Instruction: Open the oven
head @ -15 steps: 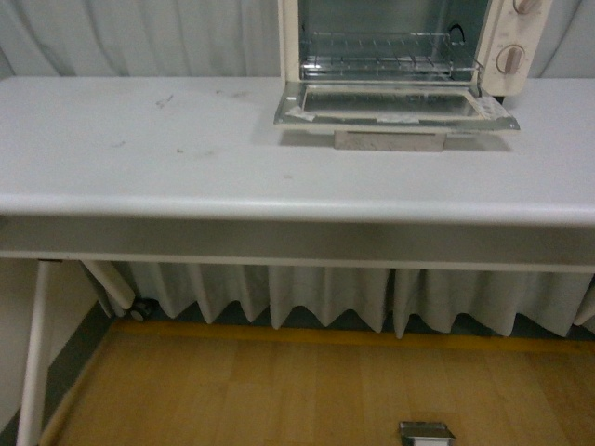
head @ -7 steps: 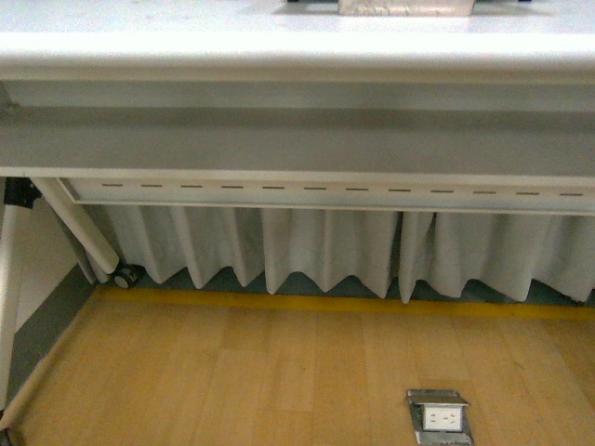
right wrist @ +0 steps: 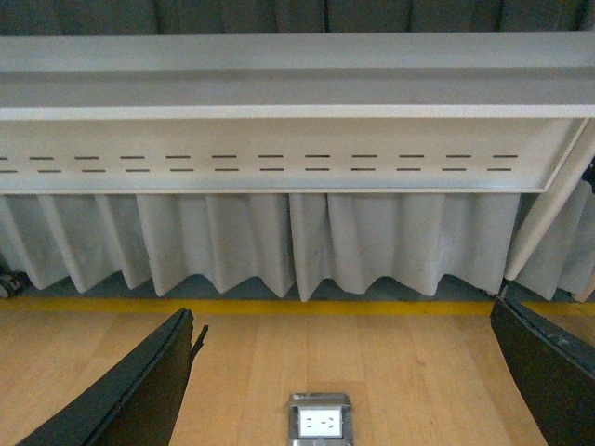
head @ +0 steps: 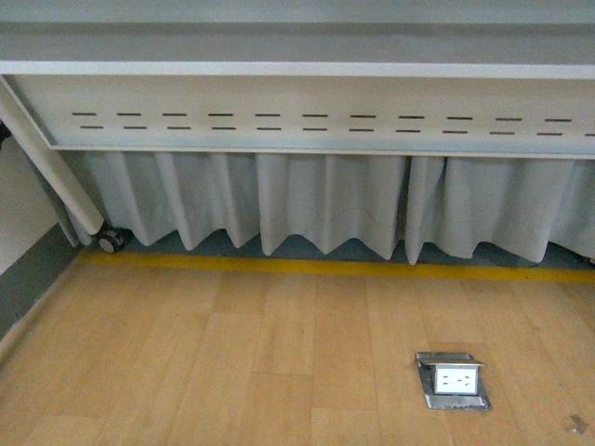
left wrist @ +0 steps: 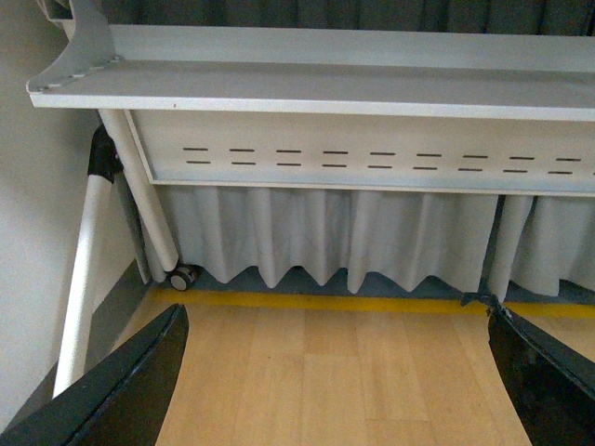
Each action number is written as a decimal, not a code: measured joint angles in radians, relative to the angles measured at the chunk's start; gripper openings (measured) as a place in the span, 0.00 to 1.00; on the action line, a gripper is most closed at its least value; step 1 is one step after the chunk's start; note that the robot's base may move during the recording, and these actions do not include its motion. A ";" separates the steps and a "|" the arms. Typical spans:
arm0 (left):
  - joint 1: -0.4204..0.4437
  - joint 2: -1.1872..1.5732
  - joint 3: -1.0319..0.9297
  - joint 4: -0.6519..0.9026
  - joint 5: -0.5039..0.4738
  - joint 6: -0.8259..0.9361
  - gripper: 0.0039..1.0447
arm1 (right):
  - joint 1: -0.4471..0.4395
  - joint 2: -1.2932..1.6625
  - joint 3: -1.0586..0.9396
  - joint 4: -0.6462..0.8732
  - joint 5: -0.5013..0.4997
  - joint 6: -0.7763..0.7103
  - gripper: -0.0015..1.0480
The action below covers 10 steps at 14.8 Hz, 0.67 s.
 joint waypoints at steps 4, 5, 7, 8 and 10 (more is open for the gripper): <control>0.000 0.000 0.000 0.002 -0.001 0.000 0.94 | 0.000 0.001 0.000 0.002 -0.002 0.000 0.94; 0.000 0.000 0.000 0.003 -0.001 0.000 0.94 | 0.000 0.001 0.000 0.002 -0.002 0.000 0.94; 0.000 0.000 0.000 0.003 -0.001 0.000 0.94 | 0.000 0.001 0.000 0.002 -0.002 0.000 0.94; 0.000 0.000 0.000 0.003 -0.001 0.000 0.94 | 0.000 0.001 0.000 0.002 -0.002 0.000 0.94; 0.000 0.000 0.000 0.003 -0.001 0.000 0.94 | 0.000 0.001 0.000 0.002 -0.002 0.000 0.94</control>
